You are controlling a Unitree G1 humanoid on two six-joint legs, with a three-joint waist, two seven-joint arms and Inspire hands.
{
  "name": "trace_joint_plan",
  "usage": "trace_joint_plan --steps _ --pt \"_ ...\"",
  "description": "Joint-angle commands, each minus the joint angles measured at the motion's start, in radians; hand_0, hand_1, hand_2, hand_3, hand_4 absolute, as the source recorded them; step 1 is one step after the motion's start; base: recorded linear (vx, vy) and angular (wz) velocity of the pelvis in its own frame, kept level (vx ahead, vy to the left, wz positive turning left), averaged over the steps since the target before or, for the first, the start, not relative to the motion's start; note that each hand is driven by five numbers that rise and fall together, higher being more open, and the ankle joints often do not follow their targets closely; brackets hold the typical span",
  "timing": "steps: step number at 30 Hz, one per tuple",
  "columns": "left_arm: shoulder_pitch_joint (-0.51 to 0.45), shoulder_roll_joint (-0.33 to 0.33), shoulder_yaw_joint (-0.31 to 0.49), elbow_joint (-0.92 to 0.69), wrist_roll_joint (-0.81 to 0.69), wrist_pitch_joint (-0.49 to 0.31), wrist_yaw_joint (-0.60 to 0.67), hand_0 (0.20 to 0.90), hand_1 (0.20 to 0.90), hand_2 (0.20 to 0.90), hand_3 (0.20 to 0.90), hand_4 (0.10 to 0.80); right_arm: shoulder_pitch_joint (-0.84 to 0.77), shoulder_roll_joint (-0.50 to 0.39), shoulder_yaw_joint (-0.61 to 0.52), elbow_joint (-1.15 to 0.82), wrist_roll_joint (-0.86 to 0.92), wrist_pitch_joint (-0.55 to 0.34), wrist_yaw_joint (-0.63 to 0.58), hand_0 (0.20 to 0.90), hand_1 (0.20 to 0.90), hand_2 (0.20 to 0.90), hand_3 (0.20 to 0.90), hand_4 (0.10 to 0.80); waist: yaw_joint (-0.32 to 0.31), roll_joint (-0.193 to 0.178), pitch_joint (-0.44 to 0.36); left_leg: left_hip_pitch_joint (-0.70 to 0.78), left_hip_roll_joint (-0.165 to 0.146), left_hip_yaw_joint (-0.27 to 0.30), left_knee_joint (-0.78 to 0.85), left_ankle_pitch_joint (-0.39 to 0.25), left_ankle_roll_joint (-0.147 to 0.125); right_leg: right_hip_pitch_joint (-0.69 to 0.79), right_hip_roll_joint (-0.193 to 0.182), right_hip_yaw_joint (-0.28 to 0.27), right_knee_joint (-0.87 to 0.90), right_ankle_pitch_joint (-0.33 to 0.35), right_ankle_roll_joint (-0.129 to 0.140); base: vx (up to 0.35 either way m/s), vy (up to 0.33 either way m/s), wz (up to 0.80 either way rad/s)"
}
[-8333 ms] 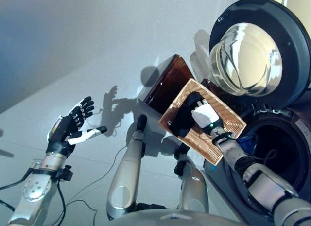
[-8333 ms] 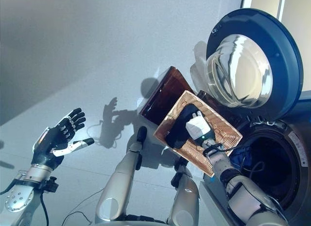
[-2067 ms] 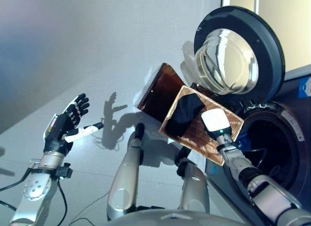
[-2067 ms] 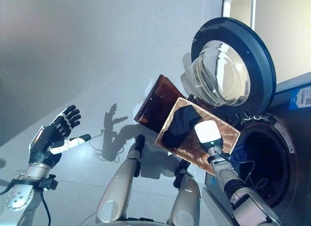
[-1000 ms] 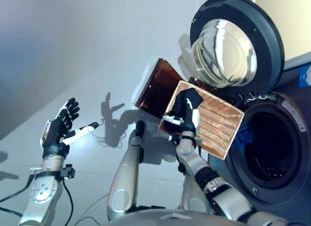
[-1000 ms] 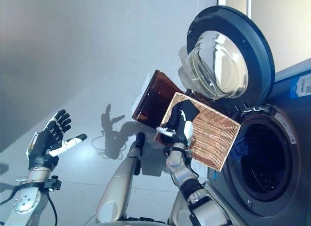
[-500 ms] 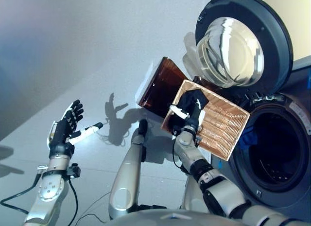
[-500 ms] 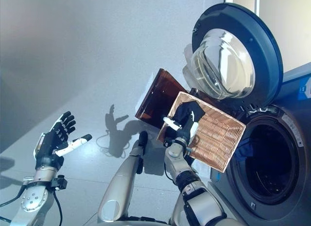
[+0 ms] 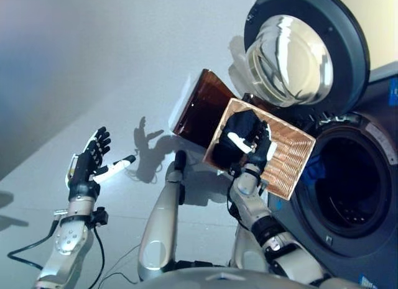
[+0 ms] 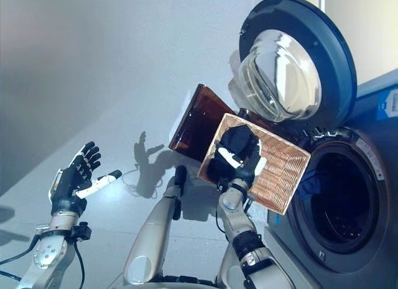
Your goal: Pick up the clothes and place them into the washing machine
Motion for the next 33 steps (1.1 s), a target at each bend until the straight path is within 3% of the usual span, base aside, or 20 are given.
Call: trace_joint_plan --steps 1,12,27,33 --pt "0.064 0.043 0.031 -0.079 0.011 -0.075 0.03 0.9 0.9 0.9 0.9 0.8 0.053 0.005 -0.012 -0.054 -0.044 -0.072 -0.056 0.9 0.9 0.9 0.9 0.8 0.007 -0.027 -0.065 -0.052 0.082 -0.057 -0.016 0.031 -0.11 0.008 -0.082 0.066 -0.118 0.178 0.087 -0.004 0.006 -0.08" --pt "0.064 0.049 0.011 -0.082 -0.005 -0.083 0.024 0.9 0.9 0.9 0.9 0.8 0.021 0.023 -0.026 0.012 -0.036 -0.076 -0.075 0.9 0.9 0.9 0.9 0.8 0.004 -0.023 -0.066 -0.054 0.081 -0.054 -0.017 0.033 -0.108 0.003 -0.084 0.071 -0.12 0.181 0.087 -0.002 0.001 -0.02" --pt "0.054 0.088 -0.006 -0.127 -0.021 -0.071 0.016 0.9 0.9 0.9 0.9 0.8 -0.265 0.071 -0.114 0.325 0.126 -0.06 -0.085 0.9 0.9 0.9 0.9 0.8 0.057 0.016 -0.031 -0.094 0.064 -0.055 0.016 0.02 -0.102 -0.025 -0.091 0.071 -0.108 0.184 0.081 -0.003 0.002 0.01" --pt "0.051 0.094 -0.004 -0.139 -0.027 -0.073 0.018 0.9 0.9 0.9 0.9 0.8 -0.31 0.07 -0.142 0.402 0.144 -0.044 -0.096 0.9 0.9 0.9 0.9 0.8 0.065 0.027 -0.019 -0.108 0.058 -0.055 0.036 0.01 -0.1 -0.039 -0.093 0.078 -0.095 0.183 0.079 -0.003 0.005 0.0"
